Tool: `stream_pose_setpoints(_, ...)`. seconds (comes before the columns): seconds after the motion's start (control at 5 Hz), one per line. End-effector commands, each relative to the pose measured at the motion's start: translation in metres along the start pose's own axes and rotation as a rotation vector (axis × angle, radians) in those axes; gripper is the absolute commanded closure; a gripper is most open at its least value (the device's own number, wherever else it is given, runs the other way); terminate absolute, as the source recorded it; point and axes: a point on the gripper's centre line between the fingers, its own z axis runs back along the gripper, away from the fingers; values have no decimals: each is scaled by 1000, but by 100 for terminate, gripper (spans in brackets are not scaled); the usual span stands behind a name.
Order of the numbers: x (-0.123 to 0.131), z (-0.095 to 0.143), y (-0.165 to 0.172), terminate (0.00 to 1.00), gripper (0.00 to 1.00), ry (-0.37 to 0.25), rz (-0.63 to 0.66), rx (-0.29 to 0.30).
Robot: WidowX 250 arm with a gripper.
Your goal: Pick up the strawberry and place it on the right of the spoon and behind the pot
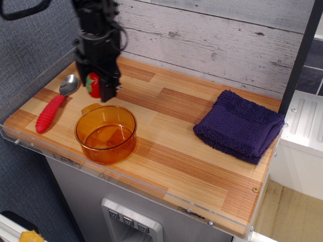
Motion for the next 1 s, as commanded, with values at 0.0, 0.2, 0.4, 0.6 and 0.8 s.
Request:
stream_pose_setpoints(0.0,-9,-5,-2,0,100,15,1,-20)
stream_pose_setpoints(0.2,-8,-7,-2,0,100,19,6,-37)
stream_pose_setpoints(0.4,-8,-11,0,0,0,32,11,-62)
stream_pose_setpoints(0.6,-7,-8,1,0,0,27,10,-77)
stream_pose_setpoints(0.8,-4,-8,0,0,0,38,8,-91)
